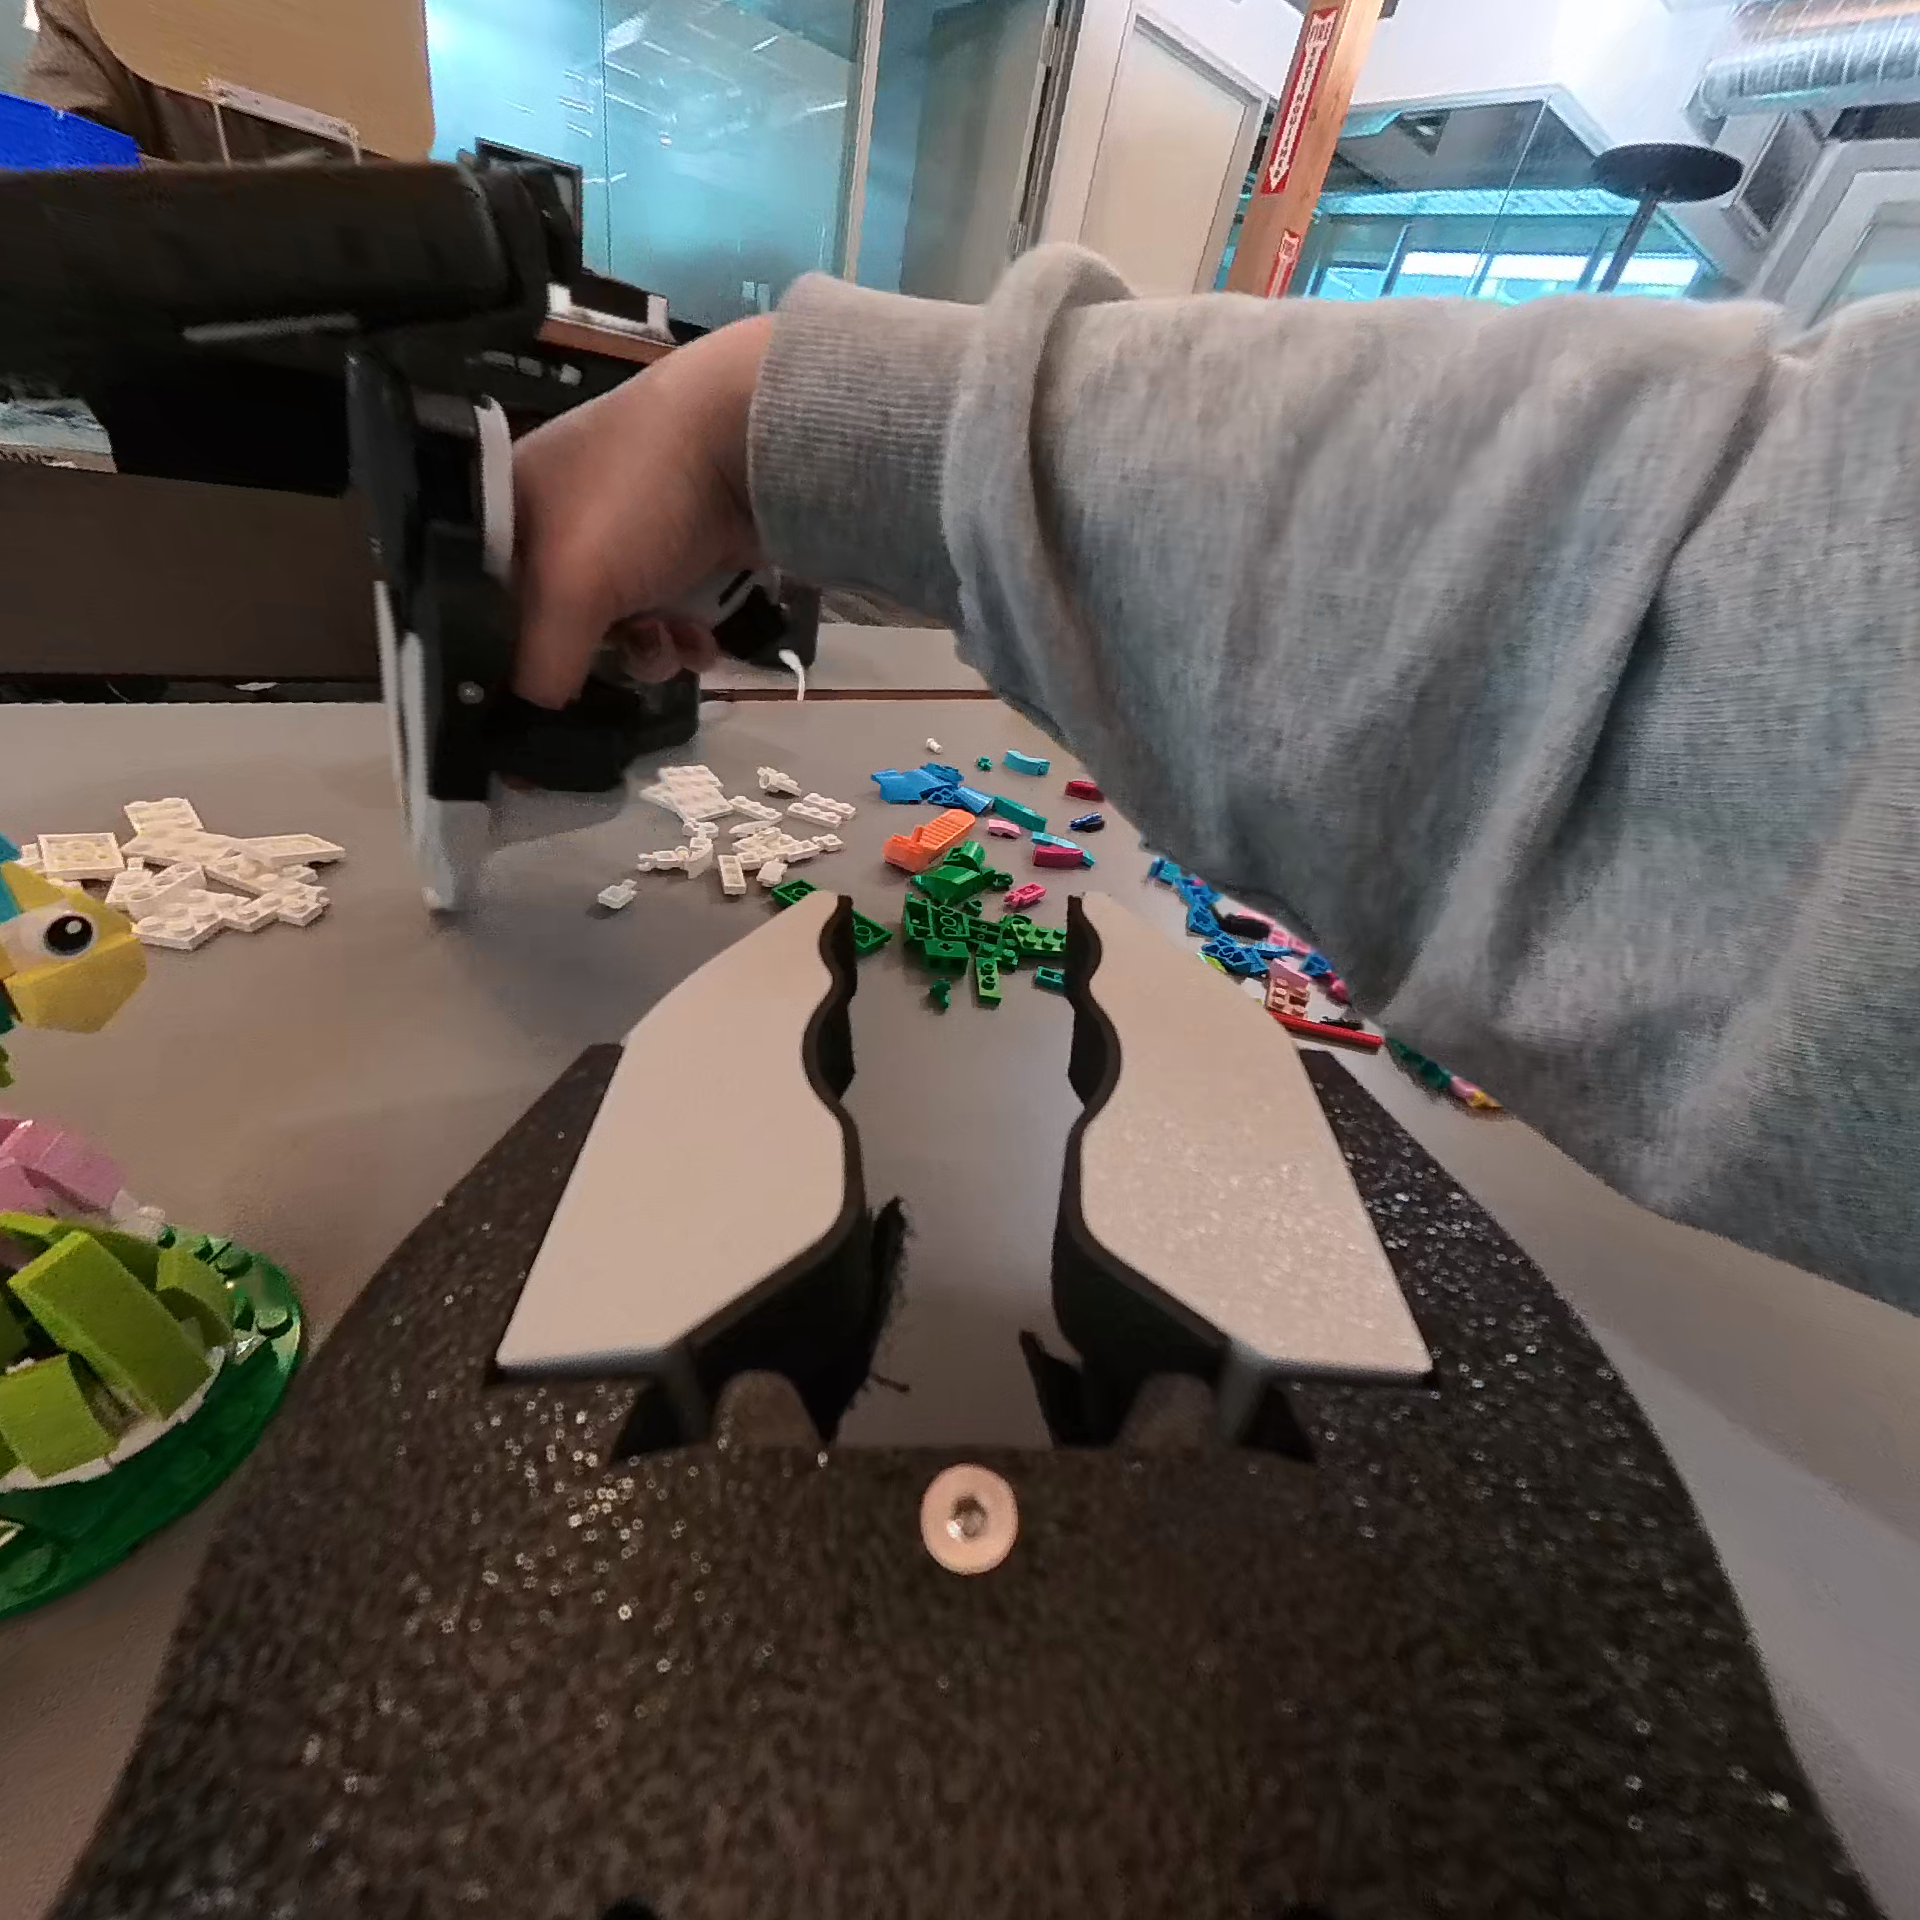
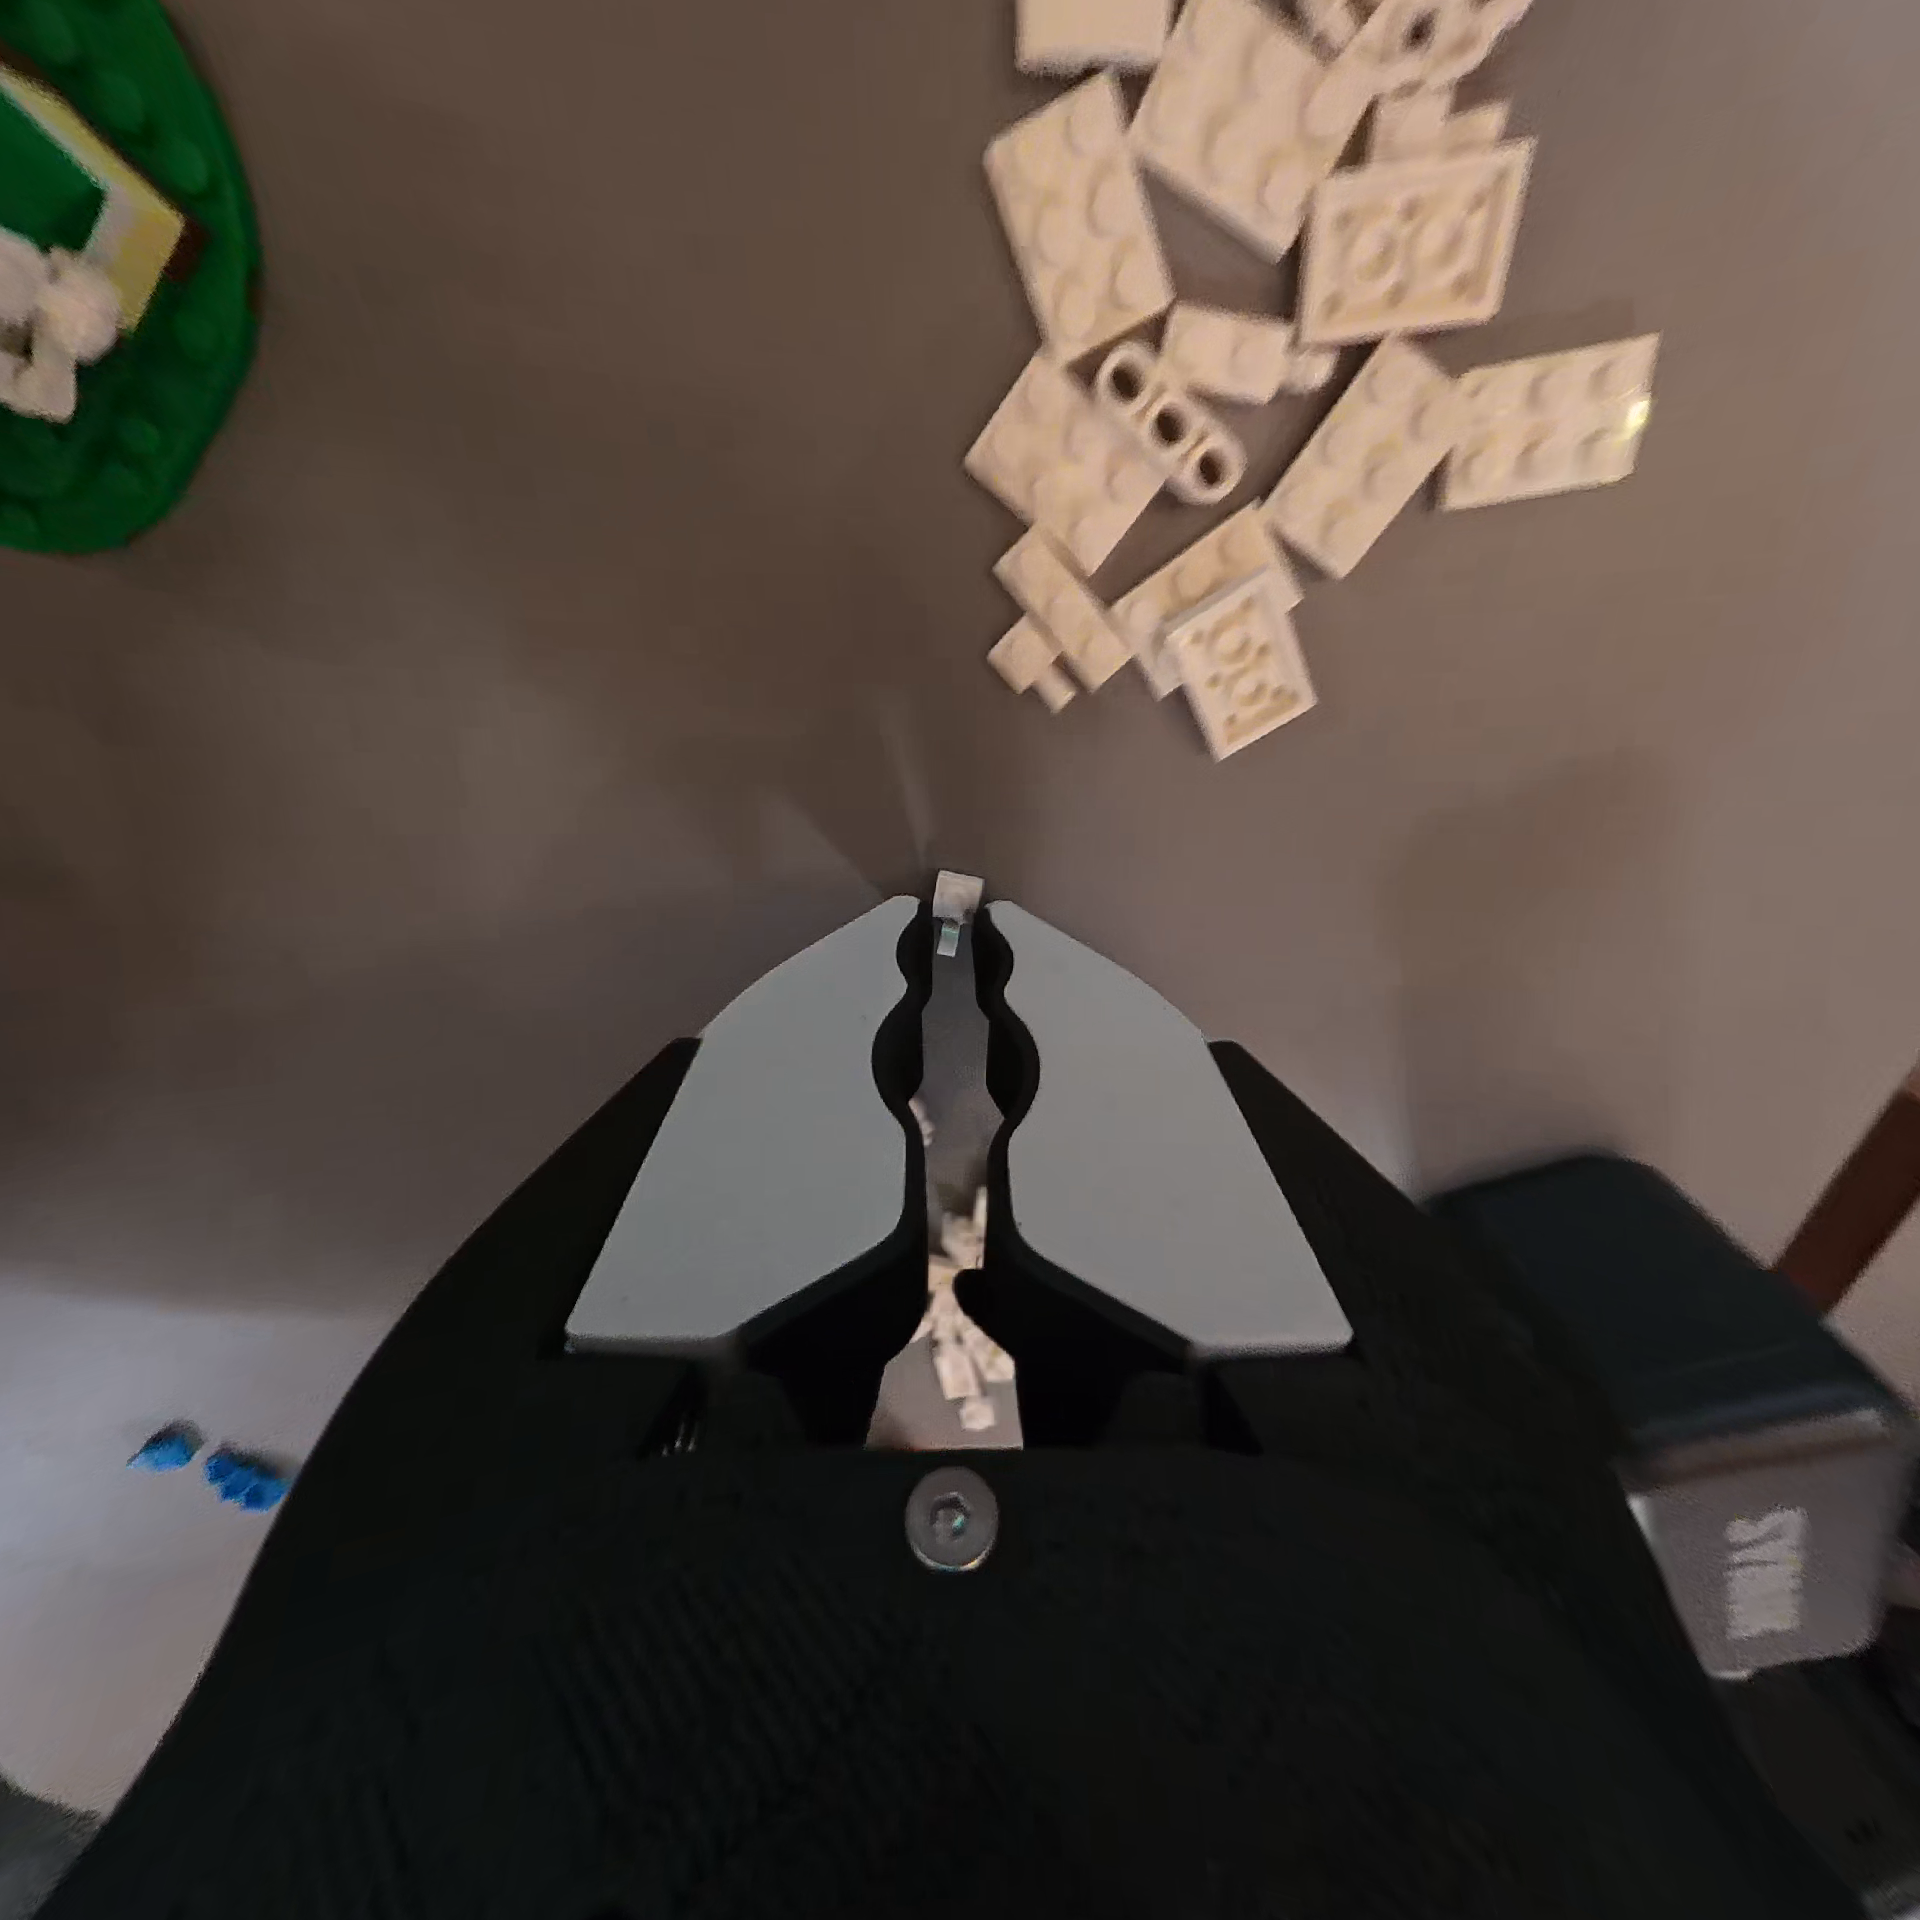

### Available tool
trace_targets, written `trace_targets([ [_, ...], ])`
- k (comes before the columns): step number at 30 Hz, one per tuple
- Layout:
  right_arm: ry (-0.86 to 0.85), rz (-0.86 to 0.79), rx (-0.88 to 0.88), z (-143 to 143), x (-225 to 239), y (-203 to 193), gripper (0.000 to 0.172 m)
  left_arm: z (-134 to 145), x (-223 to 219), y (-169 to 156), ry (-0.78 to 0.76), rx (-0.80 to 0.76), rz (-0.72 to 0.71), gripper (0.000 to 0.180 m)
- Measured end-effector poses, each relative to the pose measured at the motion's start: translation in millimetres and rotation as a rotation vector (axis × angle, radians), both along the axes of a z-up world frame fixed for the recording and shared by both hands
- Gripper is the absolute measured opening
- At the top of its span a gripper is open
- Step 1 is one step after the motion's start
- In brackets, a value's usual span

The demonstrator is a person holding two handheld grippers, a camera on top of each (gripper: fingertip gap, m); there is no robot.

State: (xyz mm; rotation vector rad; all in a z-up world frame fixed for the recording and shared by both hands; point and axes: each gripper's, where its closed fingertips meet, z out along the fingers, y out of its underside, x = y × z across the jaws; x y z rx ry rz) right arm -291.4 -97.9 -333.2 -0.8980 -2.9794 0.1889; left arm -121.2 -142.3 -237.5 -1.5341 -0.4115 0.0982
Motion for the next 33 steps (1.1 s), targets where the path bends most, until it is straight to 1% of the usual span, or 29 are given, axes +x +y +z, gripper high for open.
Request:
trace_targets([
  [5, 0.133, -0.024, -0.040, 12.0, -51.7, -17.4, 0.006, 0.2, -0.4, -0.5, 0.000, 0.002, 0.000, 0.038],
  [9, 0.138, -0.027, -0.021, 10.4, -71.4, -26.6, 0.006, 0.3, 0.1, -0.5, 0.001, 0.002, -0.003, 0.038],
  [10, 0.127, -0.031, -0.019, 9.1, -71.7, -28.0, 0.011, 0.2, 0.2, -0.4, 0.002, 0.001, -0.004, 0.038],
  [11, 0.119, -0.032, -0.018, 9.1, -70.6, -28.7, 0.022, 0.1, 0.1, -0.4, 0.001, 0.001, -0.005, 0.038],
  [12, 0.117, -0.025, -0.022, 10.8, -68.4, -28.5, 0.027, 0.1, 0.1, -0.4, 0.000, 0.002, -0.005, 0.038],
  [13, 0.124, -0.016, -0.031, 14.5, -65.5, -27.1, 0.028, 0.2, 0.0, -0.6, -0.001, 0.002, -0.005, 0.038],
  [15, 0.125, -0.024, -0.049, 23.7, -55.3, -17.1, 0.031, 0.1, 0.0, -0.7, 0.002, 0.001, -0.005, 0.038],
  [16, 0.106, -0.041, -0.049, 26.8, -47.1, -7.9, 0.036, -0.1, -0.1, -0.7, 0.005, -0.001, -0.005, 0.038],
  [18, 0.076, -0.082, -0.010, 29.5, -31.5, 20.6, 0.041, 0.3, 0.0, -0.6, 0.008, -0.001, -0.004, 0.038],
  [19, 0.064, -0.123, 0.017, 29.4, -25.0, 37.4, 0.042, 0.1, -0.1, -0.6, 0.008, -0.001, -0.004, 0.038],
  [22, 0.045, -0.320, 0.054, 28.6, -11.1, 80.1, 0.042, -0.4, -1.1, -0.5, 0.008, -0.003, 0.000, 0.038],
  [26, 0.060, -0.407, 0.012, 27.2, 0.6, 103.7, 0.043, -0.7, -1.5, -0.7, 0.007, -0.004, 0.000, 0.038],
  [28, 0.067, -0.393, -0.007, 22.3, 3.4, 109.5, 0.048, -0.7, -1.6, -0.8, 0.011, -0.006, 0.001, 0.038],
  [33, 0.132, -0.192, -0.012, 8.5, 7.1, 121.1, 0.047, -0.6, -1.4, -1.0, 0.013, -0.006, 0.001, 0.038],
])
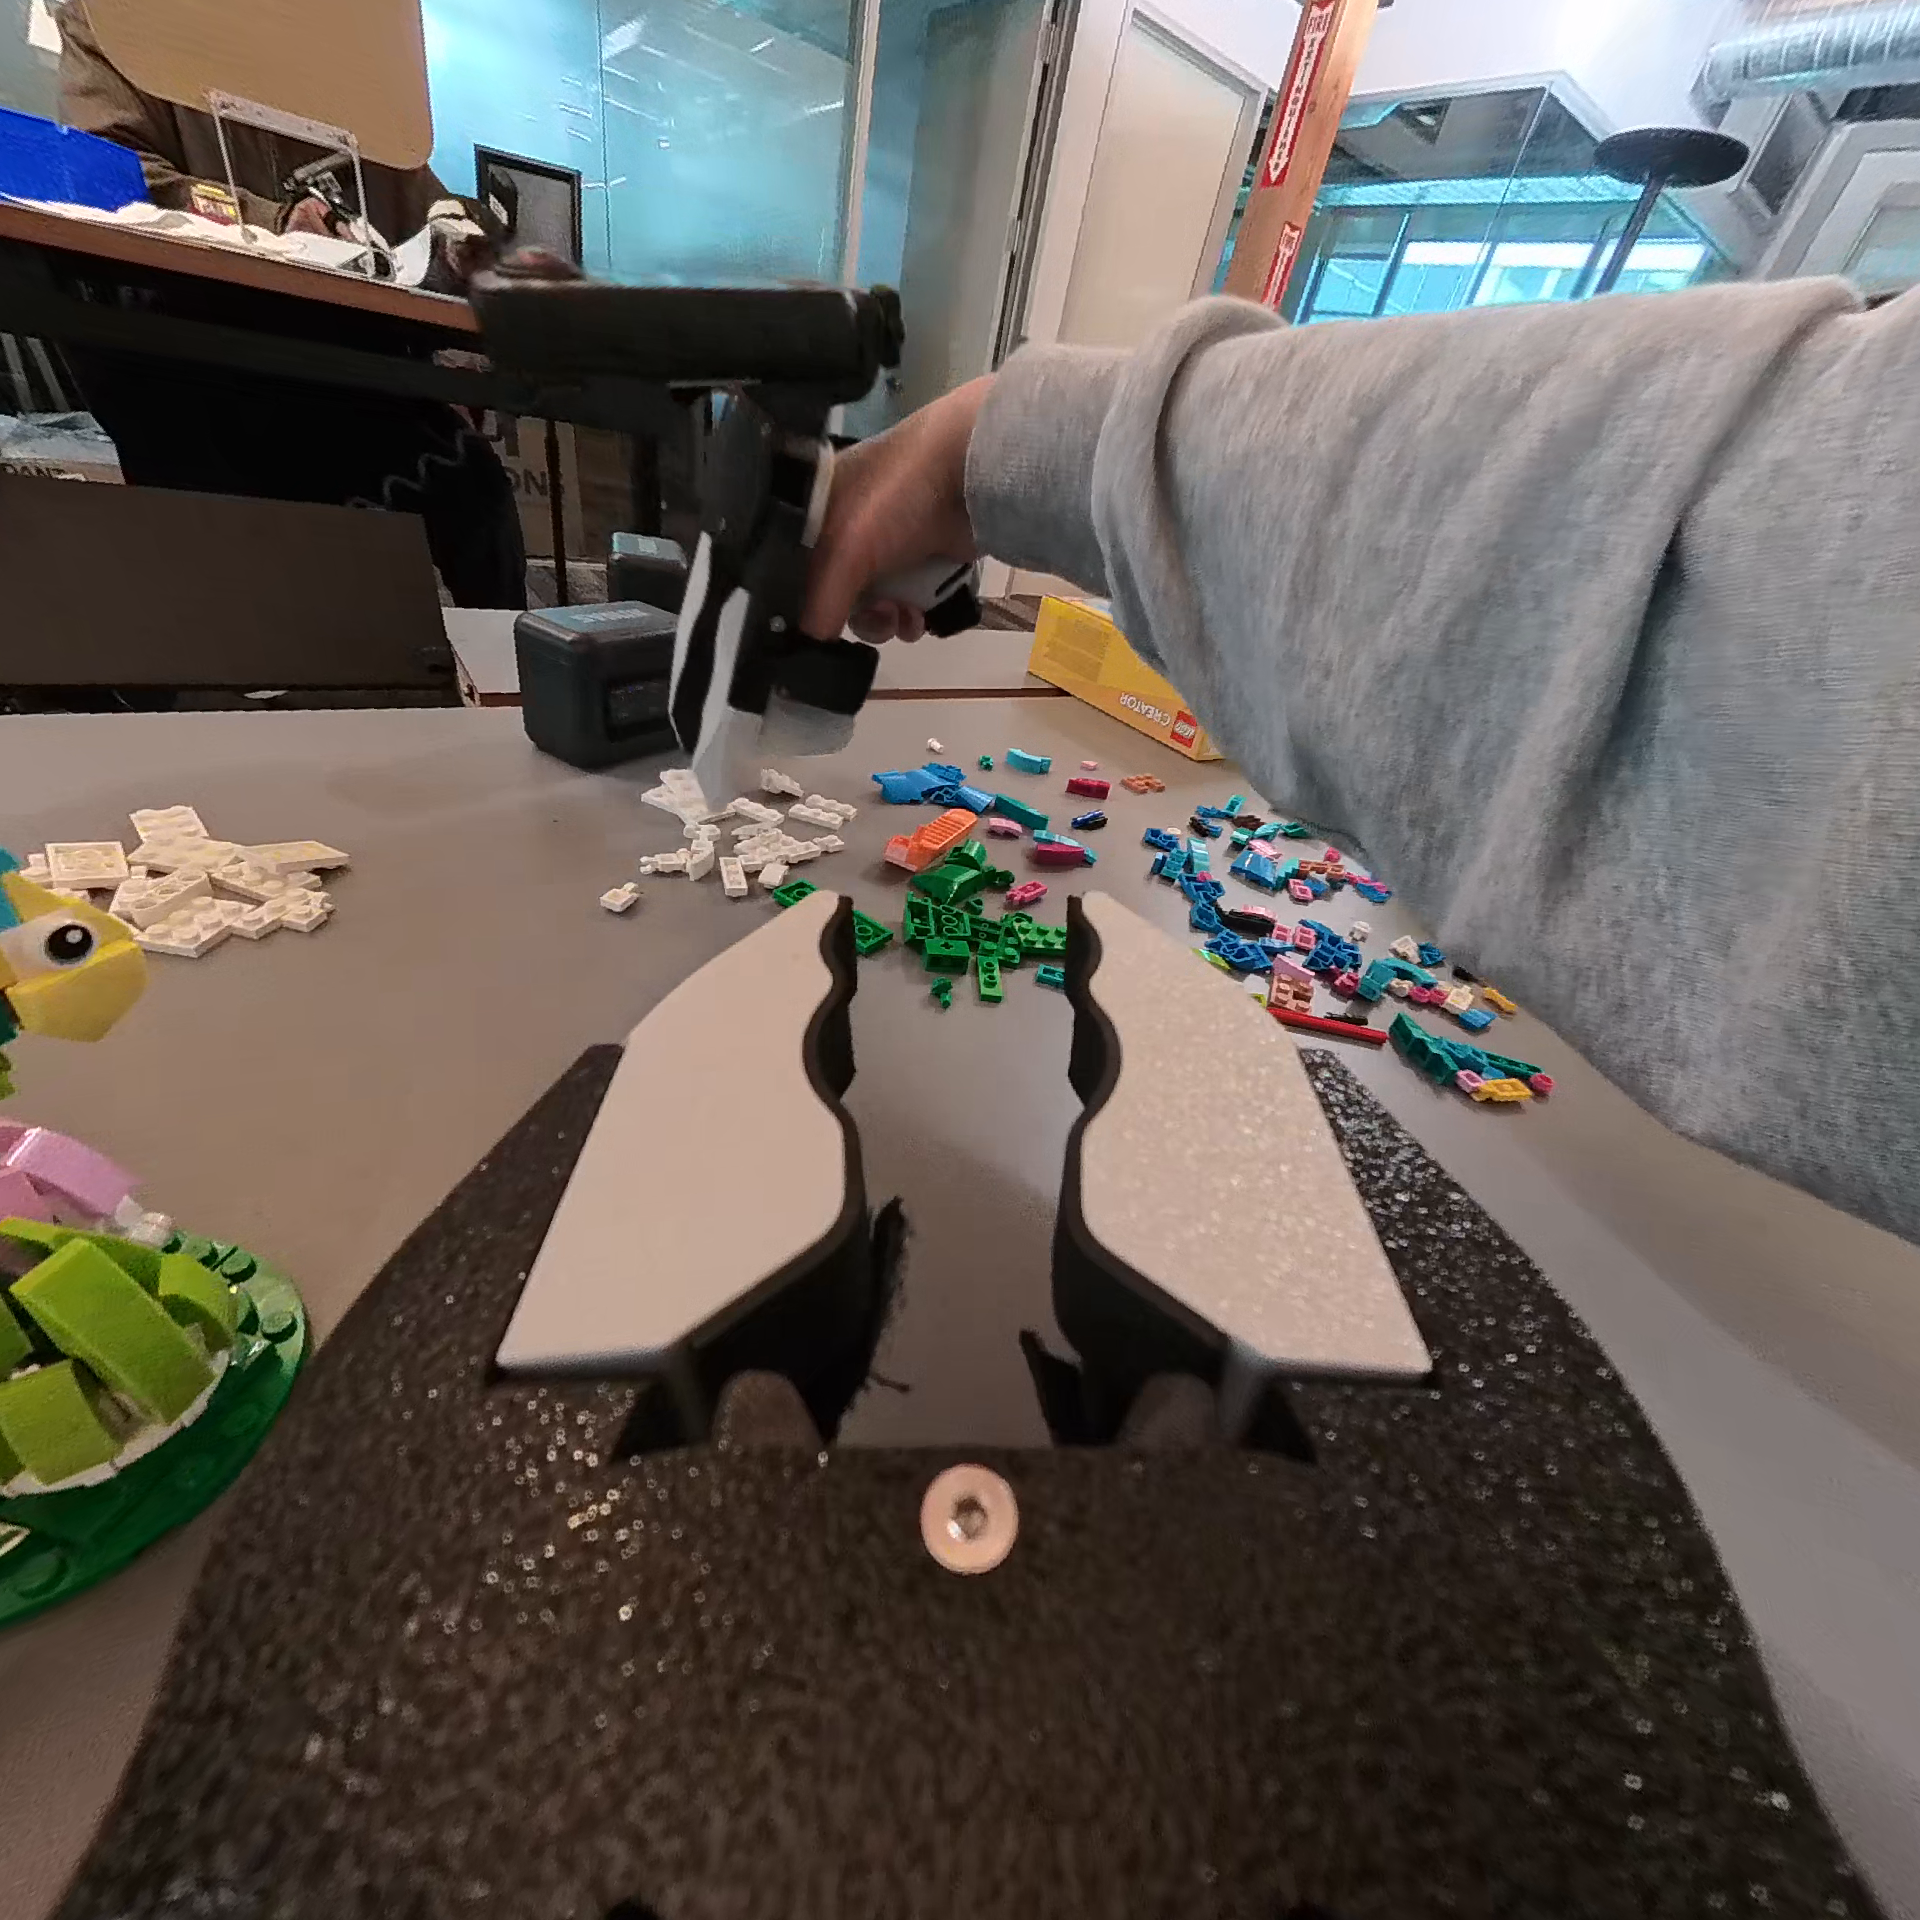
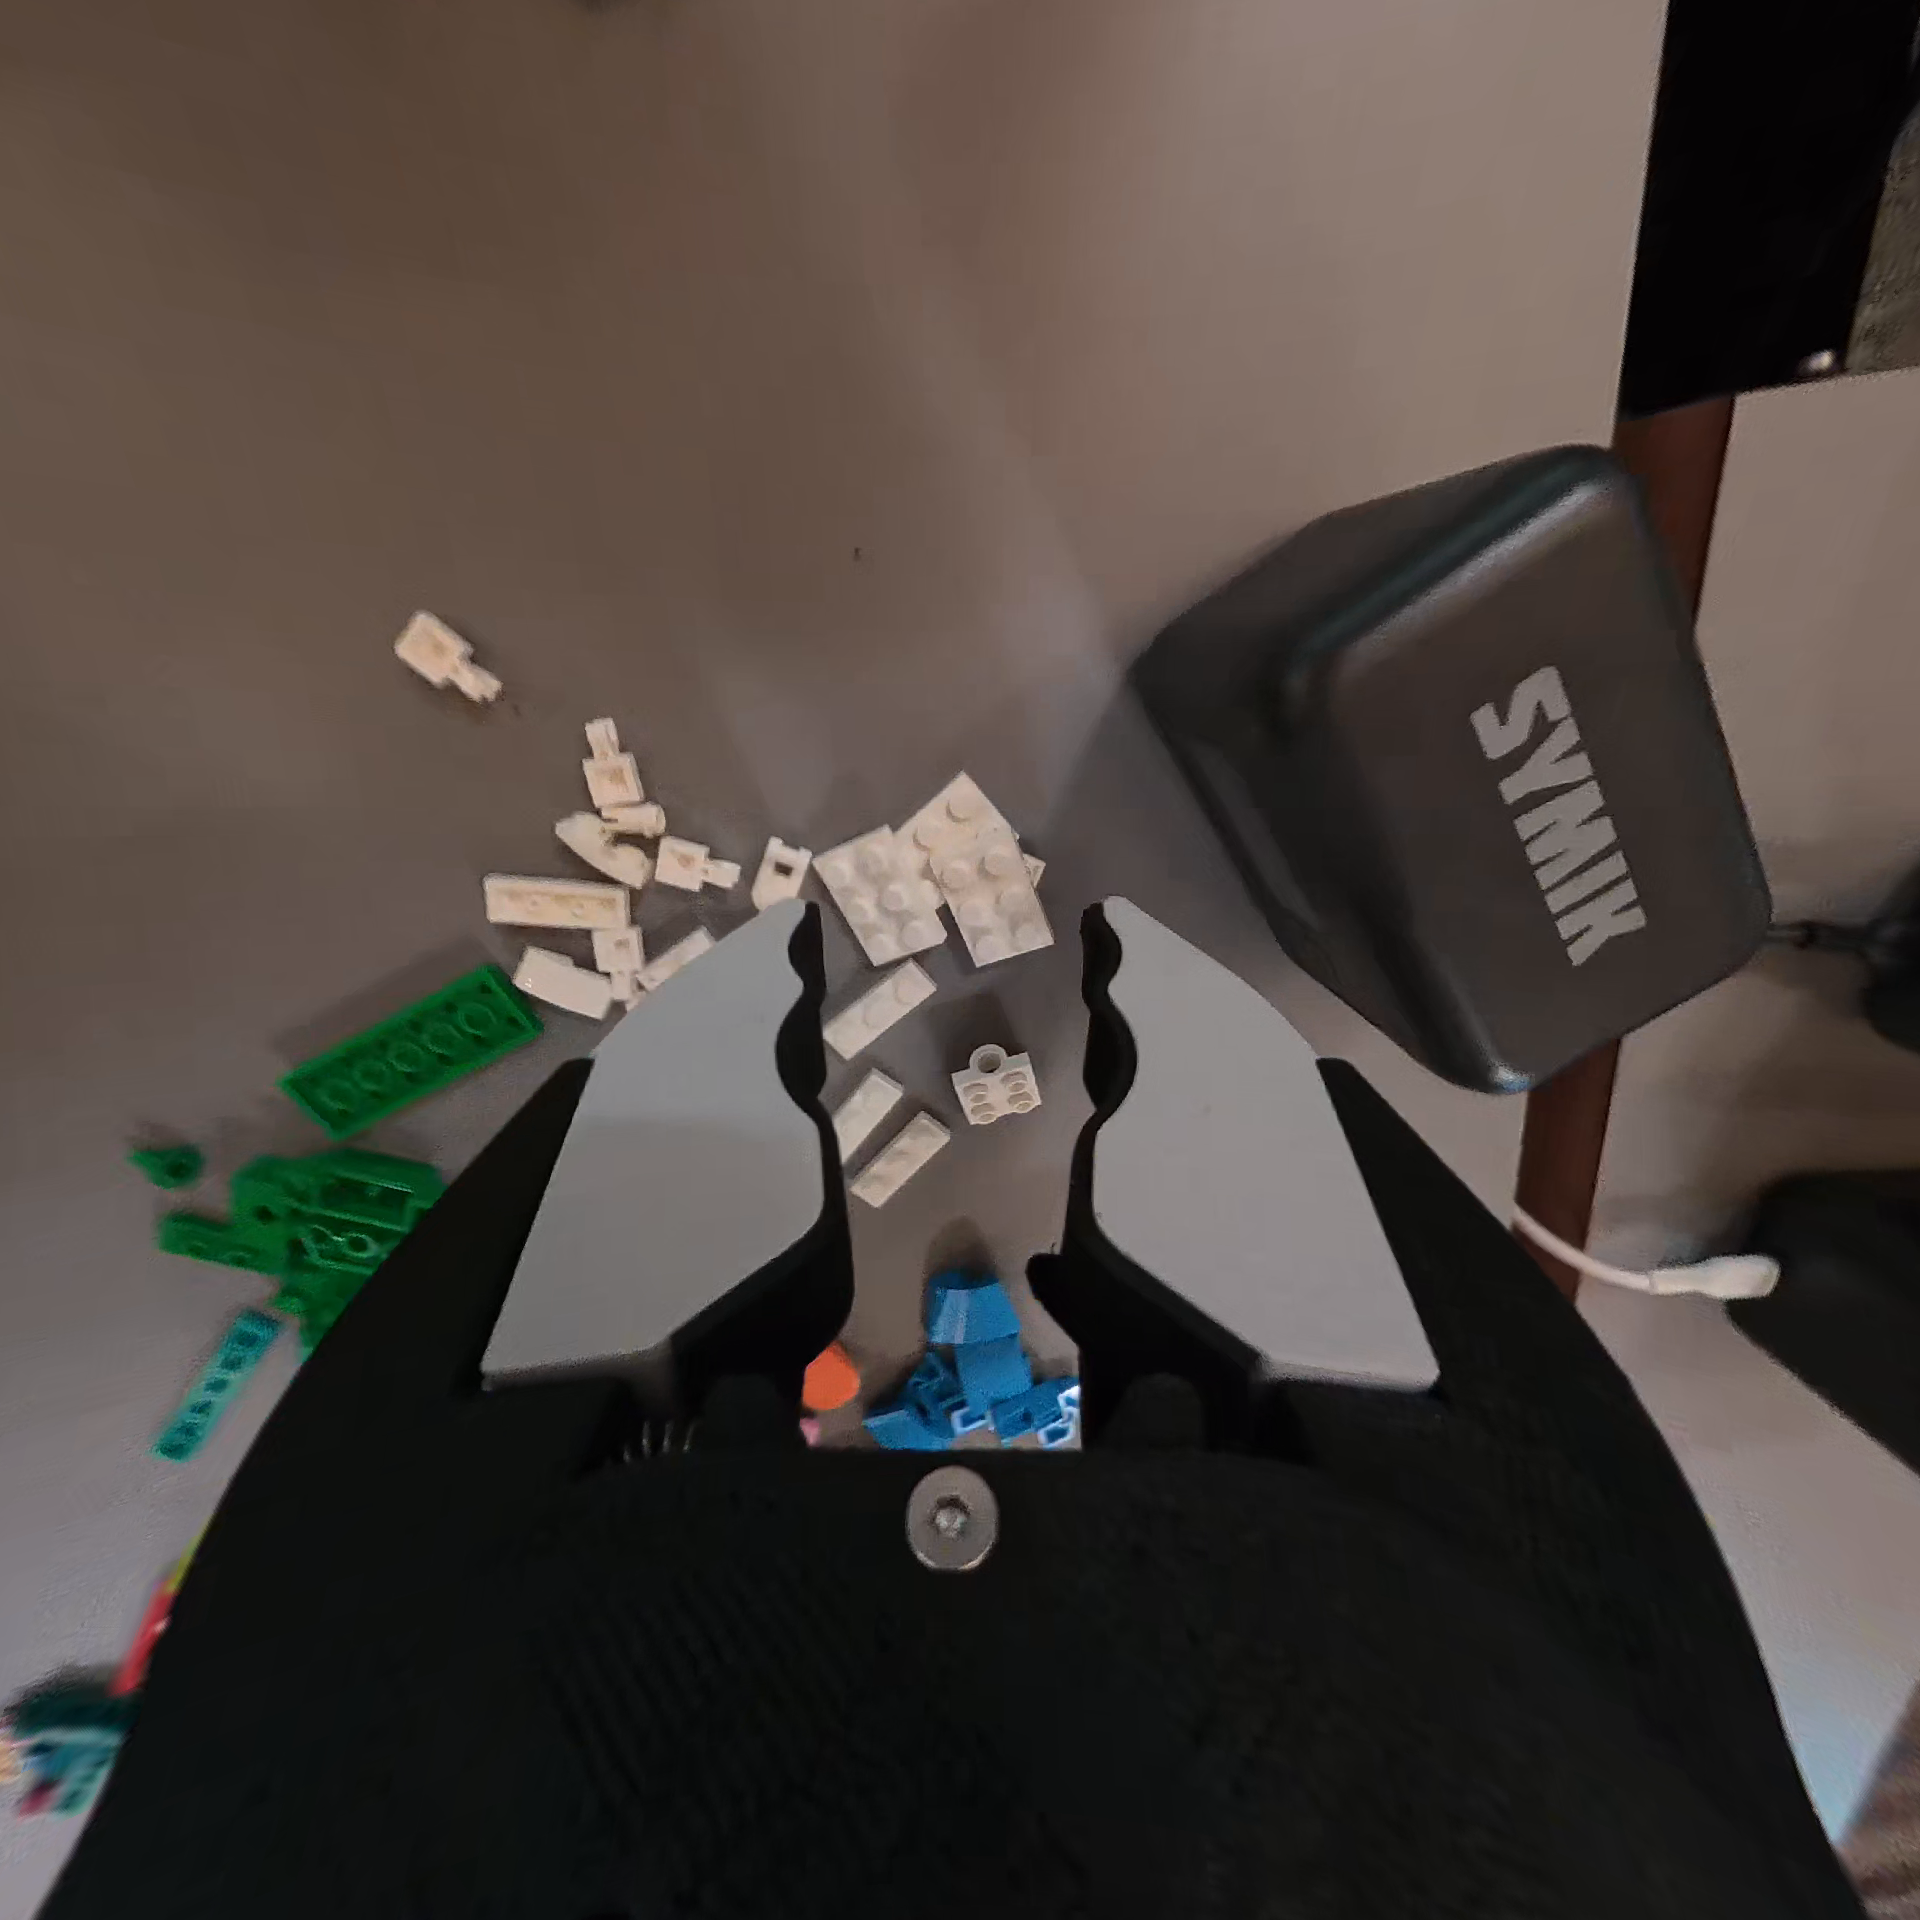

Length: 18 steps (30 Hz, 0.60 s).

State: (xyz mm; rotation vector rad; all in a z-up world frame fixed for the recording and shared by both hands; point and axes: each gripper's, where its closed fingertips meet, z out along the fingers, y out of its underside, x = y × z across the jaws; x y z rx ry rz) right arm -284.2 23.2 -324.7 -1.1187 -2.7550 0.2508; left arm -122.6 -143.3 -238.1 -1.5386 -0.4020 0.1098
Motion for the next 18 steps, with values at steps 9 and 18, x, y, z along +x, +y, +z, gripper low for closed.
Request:
trace_targets([
  [9, -0.017, -0.002, -0.057, -9.3, 0.3, 4.8, 0.031, -0.1, 0.3, 0.1, -0.003, 0.000, -0.002, 0.038],
  [18, 0.020, 0.068, -0.059, -9.1, -11.1, -17.0, 0.019, -0.3, 0.7, 0.2, -0.009, 0.001, -0.004, 0.038],
])
